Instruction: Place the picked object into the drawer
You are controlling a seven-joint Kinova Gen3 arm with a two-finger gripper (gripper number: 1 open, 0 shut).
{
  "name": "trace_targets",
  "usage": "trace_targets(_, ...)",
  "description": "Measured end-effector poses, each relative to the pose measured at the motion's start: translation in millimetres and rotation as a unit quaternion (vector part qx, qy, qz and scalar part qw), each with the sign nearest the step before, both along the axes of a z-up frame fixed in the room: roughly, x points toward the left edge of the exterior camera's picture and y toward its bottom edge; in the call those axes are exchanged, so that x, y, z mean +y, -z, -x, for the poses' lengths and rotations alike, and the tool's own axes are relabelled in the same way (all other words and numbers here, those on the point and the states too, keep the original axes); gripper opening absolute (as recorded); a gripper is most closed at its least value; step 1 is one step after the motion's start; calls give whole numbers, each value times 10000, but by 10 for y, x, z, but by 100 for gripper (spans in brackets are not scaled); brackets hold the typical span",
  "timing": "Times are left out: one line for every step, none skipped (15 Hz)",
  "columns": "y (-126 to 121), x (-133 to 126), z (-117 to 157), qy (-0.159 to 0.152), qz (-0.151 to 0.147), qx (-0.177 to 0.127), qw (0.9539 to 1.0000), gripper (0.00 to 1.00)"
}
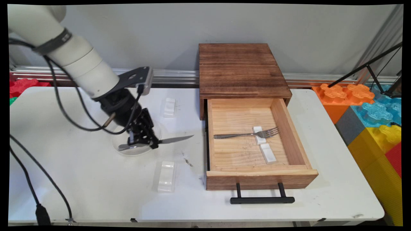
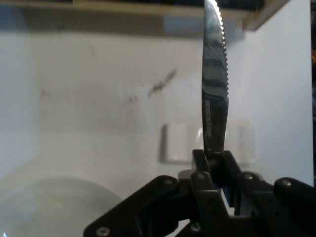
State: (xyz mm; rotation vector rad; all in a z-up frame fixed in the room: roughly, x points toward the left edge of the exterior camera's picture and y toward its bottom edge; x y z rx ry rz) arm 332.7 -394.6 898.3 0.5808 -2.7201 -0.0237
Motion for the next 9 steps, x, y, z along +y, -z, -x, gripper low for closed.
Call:
trace_targets(-60,-50,72,-4,23,5,10000,0)
trace_targets(-113,-102,150,-10,47,9,10000,0)
trace_targets(-155,-143,218,-13,61,19,10000,0)
trace_targets(-195,-185,308,-4,61,36,10000,0)
trace_targets(-233,-221,413,0,41,71,10000,0)
trace_targets(-260,-252,506,0,19,104,9999,0)
trace_targets(-277,-273,573,-1,3,127,9999,0)
trace_targets(-300,-300,667,-18,-17,163,9999,0)
trace_targets(-325,-330,783,-37,-34,213,9998,0)
